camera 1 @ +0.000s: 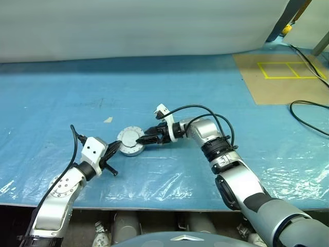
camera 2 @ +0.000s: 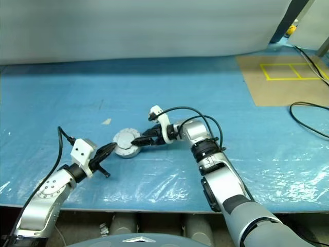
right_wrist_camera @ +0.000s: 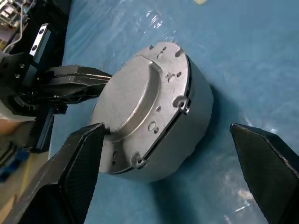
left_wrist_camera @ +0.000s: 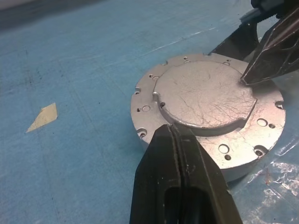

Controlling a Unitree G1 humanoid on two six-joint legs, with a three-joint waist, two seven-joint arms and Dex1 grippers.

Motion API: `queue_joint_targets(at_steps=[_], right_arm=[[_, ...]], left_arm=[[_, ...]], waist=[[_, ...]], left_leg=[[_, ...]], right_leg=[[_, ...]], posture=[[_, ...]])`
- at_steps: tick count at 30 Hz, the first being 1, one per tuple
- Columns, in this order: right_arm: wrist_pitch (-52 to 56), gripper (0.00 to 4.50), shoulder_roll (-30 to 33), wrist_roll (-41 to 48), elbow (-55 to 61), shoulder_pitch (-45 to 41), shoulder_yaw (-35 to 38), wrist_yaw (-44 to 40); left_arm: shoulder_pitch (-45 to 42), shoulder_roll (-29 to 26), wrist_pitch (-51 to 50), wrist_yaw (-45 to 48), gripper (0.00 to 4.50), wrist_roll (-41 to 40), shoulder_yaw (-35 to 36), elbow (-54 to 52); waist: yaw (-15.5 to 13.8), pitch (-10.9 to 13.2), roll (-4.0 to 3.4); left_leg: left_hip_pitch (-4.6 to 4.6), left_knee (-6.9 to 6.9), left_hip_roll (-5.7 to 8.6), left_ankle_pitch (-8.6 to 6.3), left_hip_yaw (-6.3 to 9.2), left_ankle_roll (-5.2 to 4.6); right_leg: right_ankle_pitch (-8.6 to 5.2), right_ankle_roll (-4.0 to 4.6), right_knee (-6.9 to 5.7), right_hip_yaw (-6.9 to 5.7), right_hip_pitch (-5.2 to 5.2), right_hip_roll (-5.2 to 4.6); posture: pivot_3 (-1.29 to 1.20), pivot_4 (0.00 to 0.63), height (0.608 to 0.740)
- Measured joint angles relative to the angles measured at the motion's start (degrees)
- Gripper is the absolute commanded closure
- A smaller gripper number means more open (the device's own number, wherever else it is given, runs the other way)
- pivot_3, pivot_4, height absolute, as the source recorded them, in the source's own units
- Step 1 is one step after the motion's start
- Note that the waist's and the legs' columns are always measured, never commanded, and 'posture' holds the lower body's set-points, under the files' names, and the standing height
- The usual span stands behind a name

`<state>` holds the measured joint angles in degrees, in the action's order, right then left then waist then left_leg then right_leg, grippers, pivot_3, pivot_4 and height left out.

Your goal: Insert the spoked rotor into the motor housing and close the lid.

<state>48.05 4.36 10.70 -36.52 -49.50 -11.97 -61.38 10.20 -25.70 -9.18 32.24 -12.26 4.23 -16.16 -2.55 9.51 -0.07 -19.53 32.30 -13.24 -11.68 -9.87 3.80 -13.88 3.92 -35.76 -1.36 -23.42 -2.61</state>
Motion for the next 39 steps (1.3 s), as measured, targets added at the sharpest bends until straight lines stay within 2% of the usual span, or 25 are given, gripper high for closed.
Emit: queue_joint_targets(at_steps=[5,11,14,19,24,32,35,39], right_arm=[[9.9,0.02,-0.4,2.4,0.7,-1.5,1.2,1.2],[19.1,0.02,-4.3,6.9,-1.8,-2.0,7.8,6.4],[21.5,0.61,-6.1,8.7,-4.5,-2.4,13.5,10.9],[23.8,2.3,-6.5,10.6,-6.8,-2.4,18.3,15.1],[24.3,3.35,-6.6,12.5,-7.2,-2.7,20.5,16.3],[24.7,3.35,-6.7,13.5,-7.5,-2.7,21.0,17.6],[24.4,3.35,-6.9,13.9,-7.3,-2.6,21.3,18.1],[22.0,3.35,-9.1,16.5,-9.5,-2.7,28.0,23.0]], left_arm=[[0.0,0.0,0.1,0.0,4.5,0.0,0.0,0.1],[-0.4,0.0,0.6,-0.1,4.5,0.2,0.0,0.6],[-0.5,0.0,0.6,-0.2,4.5,0.3,0.1,0.8],[-0.5,0.0,0.8,-0.3,4.5,0.6,0.3,1.1],[-0.5,0.0,0.7,-0.5,4.5,1.0,1.0,1.9],[-1.0,1.2,0.9,-0.6,4.5,0.2,1.6,2.4],[-1.5,6.1,-1.3,-2.4,4.5,-5.2,4.1,2.7],[-2.6,10.1,-4.1,-4.7,4.5,-15.0,10.1,1.6]], waist=[[0.0,0.0,0.0],[0.0,0.0,-0.01],[0.0,0.0,-0.01],[0.0,0.0,-0.02],[0.0,0.0,-0.06],[0.0,0.0,-0.07],[0.1,0.0,-0.07],[0.0,0.0,-0.06]], left_leg=[[0.03,-0.01,0.0,0.1,0.0,0.18],[0.08,-0.06,0.0,0.12,0.0,0.21],[0.15,-0.06,0.0,0.12,-0.01,0.21],[0.11,-0.12,-0.03,0.12,-0.02,0.23],[0.12,-0.12,-0.03,0.12,-0.03,0.23],[0.13,-0.12,-0.02,0.12,-0.03,0.23],[0.06,-0.12,-0.07,0.12,-0.04,0.24],[-0.47,-0.05,-0.26,0.14,-0.05,0.28]], right_leg=[[0.0,0.0,0.02,0.0,0.02,0.0],[0.0,0.0,0.02,0.0,0.03,0.0],[0.0,0.0,0.02,0.01,0.06,0.0],[0.0,0.0,0.05,0.0,0.0,0.04],[0.0,-0.01,0.06,0.0,0.02,0.03],[-0.01,-0.01,0.05,0.0,0.01,0.03],[0.0,-0.01,0.06,0.01,-0.05,0.07],[0.02,0.02,-0.03,0.0,-0.6,0.33]], posture=[[0.0,0.15,0.74],[0.0,0.15,0.74],[0.0,0.15,0.74],[0.0,0.15,0.74],[0.0,0.15,0.74],[0.0,0.15,0.74],[0.0,0.15,0.74],[0.0,0.15,0.74]])
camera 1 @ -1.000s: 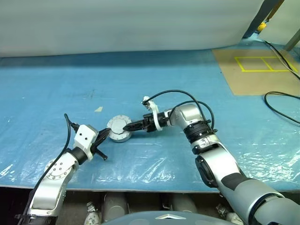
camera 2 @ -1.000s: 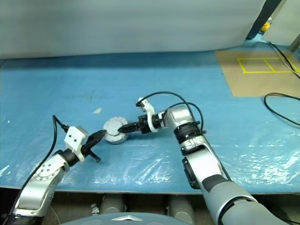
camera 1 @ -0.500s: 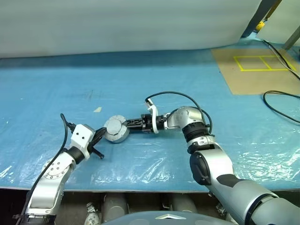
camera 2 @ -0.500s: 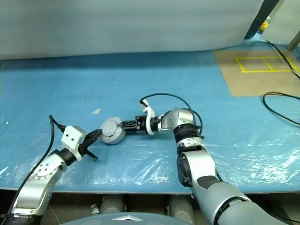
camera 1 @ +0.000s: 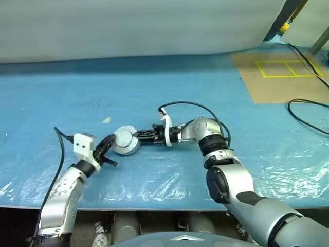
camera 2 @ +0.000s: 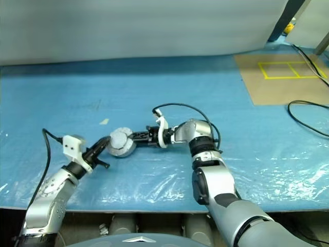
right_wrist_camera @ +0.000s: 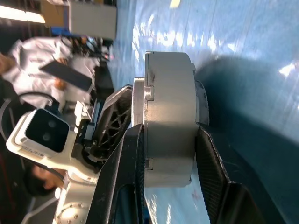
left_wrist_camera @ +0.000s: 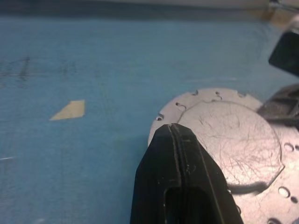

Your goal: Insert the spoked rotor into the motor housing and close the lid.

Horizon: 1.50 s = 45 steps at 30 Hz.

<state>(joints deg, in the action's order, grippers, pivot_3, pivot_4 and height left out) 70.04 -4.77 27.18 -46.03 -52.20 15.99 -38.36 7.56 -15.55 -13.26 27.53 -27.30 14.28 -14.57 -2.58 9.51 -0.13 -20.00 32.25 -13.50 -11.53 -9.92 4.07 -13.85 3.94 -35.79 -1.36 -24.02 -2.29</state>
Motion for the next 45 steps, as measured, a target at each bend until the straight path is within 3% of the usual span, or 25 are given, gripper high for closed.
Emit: queue_joint_targets(at_steps=[6,12,20,25,26,42,45], right_arm=[[-3.1,3.35,-0.1,6.7,-4.1,-3.1,12.2,6.3],[-6.2,3.35,-1.6,12.0,-4.2,-5.4,17.3,8.7],[-9.4,3.35,-2.4,13.4,-4.6,-5.4,17.1,10.1],[-9.7,3.35,-2.4,13.6,-4.6,-5.4,16.6,10.0],[-9.7,3.35,-2.4,13.6,-4.6,-5.4,16.5,9.9],[-3.1,3.35,-2.5,15.7,1.2,-4.5,7.8,4.0],[-2.7,3.35,-2.5,15.7,2.3,-3.7,6.5,3.6]], left_arm=[[0.1,2.9,-5.1,-3.0,4.5,-13.8,7.9,-0.2],[-1.5,7.1,-9.6,-6.1,4.5,-24.9,8.8,-1.5],[-4.7,14.2,-13.0,-12.4,1.81,-40.8,8.5,-3.8],[-5.0,14.9,-13.6,-15.5,0.12,-44.5,7.7,-4.4],[-5.0,14.9,-13.7,-15.9,0.02,-44.7,7.7,-4.4],[-10.3,14.8,-16.2,-21.5,0.02,-50.3,5.3,-1.2],[-11.2,15.0,-16.1,-21.5,0.59,-50.4,5.4,-0.4]], waist=[[-0.2,0.0,0.06],[-0.2,0.0,0.08],[-0.2,0.1,0.17],[-0.2,0.1,0.19],[-0.2,0.1,0.19],[-0.5,0.1,0.22],[-0.7,0.1,0.22]], left_leg=[[-0.32,0.02,0.08,-0.03,0.0,0.06],[-0.31,-0.01,0.0,-0.06,0.0,0.11],[-0.34,0.01,-0.01,-0.06,0.0,0.12],[-0.34,0.01,-0.01,-0.06,0.0,0.12],[-0.34,0.02,-0.01,-0.06,0.0,0.12],[-0.37,0.07,-0.01,-0.05,0.05,0.12],[-0.38,0.11,0.01,-0.06,0.05,0.12]], right_leg=[[0.11,-0.17,0.1,0.0,-0.17,-0.01],[0.11,-0.17,0.09,-0.04,-0.18,0.06],[0.15,-0.23,0.09,-0.04,-0.19,0.07],[0.16,-0.26,0.1,-0.04,-0.19,0.08],[0.16,-0.26,0.1,-0.04,-0.19,0.07],[0.22,-0.35,0.06,-0.07,-0.18,0.08],[0.24,-0.39,0.06,-0.07,-0.18,0.06]], posture=[[0.0,0.15,0.74],[0.0,0.15,0.74],[0.0,0.15,0.74],[0.0,0.15,0.74],[0.0,0.15,0.74],[0.0,0.15,0.74],[0.0,0.15,0.74]])
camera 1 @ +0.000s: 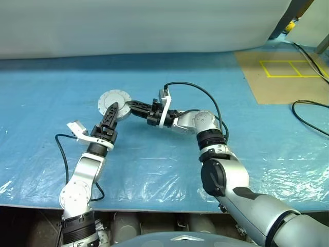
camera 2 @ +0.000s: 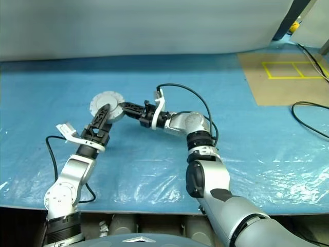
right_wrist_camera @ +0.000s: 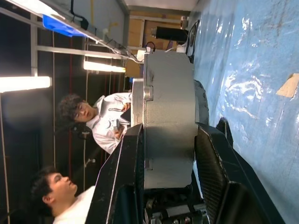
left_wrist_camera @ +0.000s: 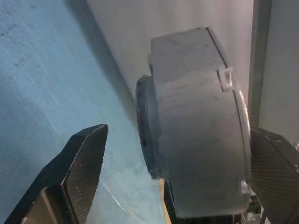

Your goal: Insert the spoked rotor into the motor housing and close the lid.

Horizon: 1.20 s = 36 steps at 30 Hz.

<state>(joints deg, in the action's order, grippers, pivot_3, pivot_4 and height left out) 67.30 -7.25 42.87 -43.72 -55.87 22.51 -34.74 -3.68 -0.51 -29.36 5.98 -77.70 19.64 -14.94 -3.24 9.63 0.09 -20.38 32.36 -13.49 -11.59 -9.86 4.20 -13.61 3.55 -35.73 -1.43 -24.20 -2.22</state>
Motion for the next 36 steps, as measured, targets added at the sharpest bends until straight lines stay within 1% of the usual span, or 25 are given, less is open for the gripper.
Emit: queue_joint_targets(at_steps=[4,12,17,19,20,24,25,26,29,33,36], right_arm=[[0.5,3.35,0.1,0.2,0.5,1.2,-1.0,-0.3],[0.3,3.35,0.1,0.5,1.2,1.4,-1.7,-1.1],[-0.9,3.35,0.1,0.5,1.0,1.4,-1.9,-1.1],[-1.9,2.61,0.1,0.5,0.9,1.4,-2.0,-0.9],[-3.1,2.33,0.1,0.5,0.8,1.4,-1.9,-0.3],[-5.7,0.97,0.1,0.5,0.6,1.4,-1.9,0.1],[-6.1,0.53,0.1,0.5,0.6,1.4,-2.0,0.1],[-6.3,0.36,0.1,0.5,0.6,1.4,-2.1,0.1],[-8.0,0.36,0.1,0.5,-0.3,1.3,-2.1,0.2],[-11.1,0.36,0.1,0.1,-2.4,1.3,-2.0,1.4],[-13.2,0.36,0.1,0.0,-2.9,1.3,-2.1,1.8]], left_arm=[[-0.5,0.9,0.2,0.5,1.86,-1.2,0.2,0.5],[-0.3,1.0,0.8,1.9,1.9,-1.7,0.1,0.5],[-0.6,1.0,1.2,1.2,1.9,-1.4,-0.1,0.7],[-0.9,1.0,1.4,0.6,1.9,-1.3,-0.3,0.8],[-1.0,1.0,1.4,0.4,1.9,-1.1,-0.4,0.7],[-1.1,2.2,2.0,-1.6,1.9,-0.7,-0.3,1.3],[-1.1,2.5,2.3,-2.0,1.9,-0.6,-0.1,1.4],[-1.1,2.8,2.6,-2.1,1.9,-0.7,0.0,1.5],[-1.3,5.0,4.8,-2.6,1.9,-1.6,1.1,1.5],[-3.3,5.4,8.6,-2.8,1.9,-3.9,3.8,1.4],[-4.6,5.4,12.5,-2.7,1.9,-3.9,6.0,1.8]], waist=[[-0.2,0.0,0.01],[-0.8,0.0,0.01],[-0.8,0.0,0.01],[-0.8,0.0,0.01],[-0.8,0.0,0.01],[-0.8,0.0,0.01],[-0.8,0.0,0.01],[-0.8,0.0,0.01],[-0.8,0.0,0.03],[-0.7,0.0,0.04],[-0.7,0.0,0.05]], left_leg=[[-0.04,0.07,-0.01,0.0,0.01,0.0],[-0.04,0.08,-0.01,0.0,0.01,0.0],[-0.06,0.13,-0.02,0.0,0.03,0.0],[-0.06,0.16,-0.02,0.0,0.03,0.0],[-0.06,0.17,-0.02,0.0,0.03,0.0],[-0.09,0.21,-0.03,0.0,0.03,0.0],[-0.1,0.22,-0.03,0.0,0.04,0.0],[-0.1,0.22,-0.03,0.0,0.04,0.0],[-0.15,0.27,-0.04,0.0,0.05,0.0],[-0.16,0.33,-0.06,0.0,0.06,0.0],[-0.17,0.37,-0.06,0.0,0.06,-0.01]], right_leg=[[0.01,-0.02,-0.02,0.0,0.0,0.01],[0.02,-0.03,-0.02,0.0,0.0,0.0],[0.03,-0.05,-0.04,0.0,0.0,0.0],[0.04,-0.06,-0.05,0.0,0.0,0.0],[0.04,-0.06,-0.06,0.0,0.0,0.0],[0.05,-0.07,-0.06,0.0,0.0,0.0],[0.05,-0.07,-0.06,0.0,0.0,0.01],[0.05,-0.08,-0.06,0.0,0.0,0.01],[0.05,-0.07,-0.07,0.0,0.0,0.01],[0.05,-0.07,-0.1,0.0,0.0,0.02],[0.06,-0.08,-0.1,0.0,0.0,0.01]], posture=[[0.0,0.15,0.74],[0.0,0.15,0.74],[0.0,0.15,0.74],[0.0,0.15,0.74],[0.0,0.15,0.74],[0.0,0.15,0.74],[0.0,0.15,0.74],[0.0,0.15,0.74],[0.0,0.15,0.74],[0.0,0.15,0.74],[0.0,0.15,0.74]])
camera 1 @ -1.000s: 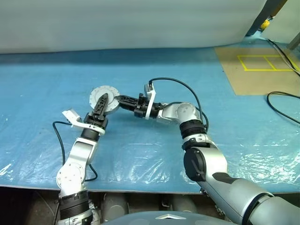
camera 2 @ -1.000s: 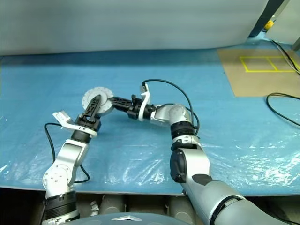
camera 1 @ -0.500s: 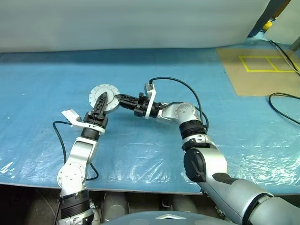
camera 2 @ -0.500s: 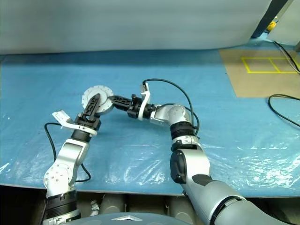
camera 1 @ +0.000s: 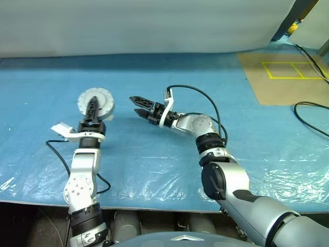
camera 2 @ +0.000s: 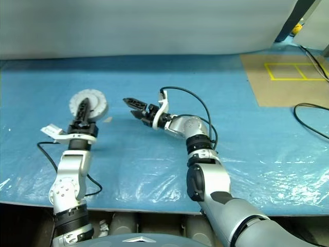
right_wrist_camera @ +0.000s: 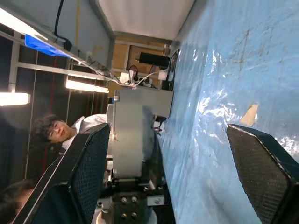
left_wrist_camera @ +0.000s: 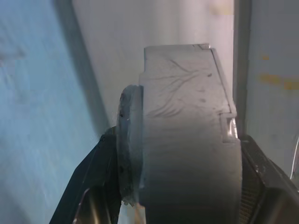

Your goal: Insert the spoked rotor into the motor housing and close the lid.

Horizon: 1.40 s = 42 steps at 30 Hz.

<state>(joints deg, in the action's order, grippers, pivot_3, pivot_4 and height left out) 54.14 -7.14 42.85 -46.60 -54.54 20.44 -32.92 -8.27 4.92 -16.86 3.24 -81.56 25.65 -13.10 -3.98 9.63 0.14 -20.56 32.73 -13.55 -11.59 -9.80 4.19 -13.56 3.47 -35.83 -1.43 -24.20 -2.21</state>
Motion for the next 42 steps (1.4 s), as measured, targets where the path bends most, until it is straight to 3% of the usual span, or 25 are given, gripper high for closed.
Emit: queue_joint_targets(at_steps=[6,18,23,28,34,35,42], right_arm=[[-2.0,0.36,0.0,-0.8,0.0,0.0,-2.2,0.0],[-1.8,0.36,0.0,-0.6,2.2,0.0,-4.6,-0.7],[-1.1,0.36,0.1,-0.6,3.3,0.0,-4.9,-0.6],[-1.1,0.36,0.1,-0.6,4.4,0.1,-5.0,-0.4],[-1.2,0.32,0.1,-0.6,4.5,0.2,-5.4,-0.4],[-1.3,0.32,0.1,-0.6,4.5,0.3,-5.4,-0.4],[-3.7,0.32,0.1,-2.8,4.5,0.5,-8.4,-0.9]], left_arm=[[-5.9,-2.1,8.7,1.0,1.9,6.3,4.9,10.7],[-23.5,-17.3,24.4,11.7,1.9,14.8,19.0,52.8],[-26.9,-20.7,26.7,14.3,1.9,18.6,19.9,63.1],[-28.6,-21.8,27.8,15.2,1.9,21.6,20.3,67.2],[-29.5,-21.8,30.7,13.9,0.13,23.4,21.7,67.1],[-29.5,-21.6,31.4,13.3,0.02,23.5,21.9,66.6],[-24.8,-18.9,39.3,9.1,0.02,26.2,23.8,59.3]], waist=[[0.0,0.0,0.08],[-0.3,-0.1,0.48],[-0.6,-0.1,0.54],[-0.6,-0.1,0.54],[-0.2,-0.1,0.53],[-0.1,-0.1,0.53],[0.4,-0.1,0.54]], left_leg=[[-0.02,0.08,0.0,0.01,0.05,-0.02],[-0.1,0.11,0.13,0.02,0.28,-0.02],[-0.09,0.12,0.13,0.01,0.37,0.01],[0.01,0.31,0.15,0.0,0.37,0.02],[0.19,0.38,0.17,0.01,0.34,0.02],[0.21,0.38,0.16,0.01,0.33,0.02],[0.23,0.33,0.13,-0.05,0.28,0.12]], right_leg=[[0.04,-0.06,-0.04,0.0,0.0,0.01],[0.1,-0.15,-0.08,-0.05,0.0,-0.01],[0.11,-0.16,-0.2,-0.1,0.0,-0.02],[0.09,-0.14,-0.57,-0.06,0.0,-0.09],[0.06,-0.09,-0.82,0.01,0.01,-0.11],[0.05,-0.08,-0.83,0.01,0.01,-0.11],[0.01,0.0,-0.78,0.02,0.01,-0.09]], posture=[[0.0,0.15,0.74],[0.0,0.15,0.74],[0.0,0.15,0.74],[0.0,0.15,0.74],[0.0,0.15,0.74],[0.0,0.15,0.74],[0.0,0.15,0.74]])
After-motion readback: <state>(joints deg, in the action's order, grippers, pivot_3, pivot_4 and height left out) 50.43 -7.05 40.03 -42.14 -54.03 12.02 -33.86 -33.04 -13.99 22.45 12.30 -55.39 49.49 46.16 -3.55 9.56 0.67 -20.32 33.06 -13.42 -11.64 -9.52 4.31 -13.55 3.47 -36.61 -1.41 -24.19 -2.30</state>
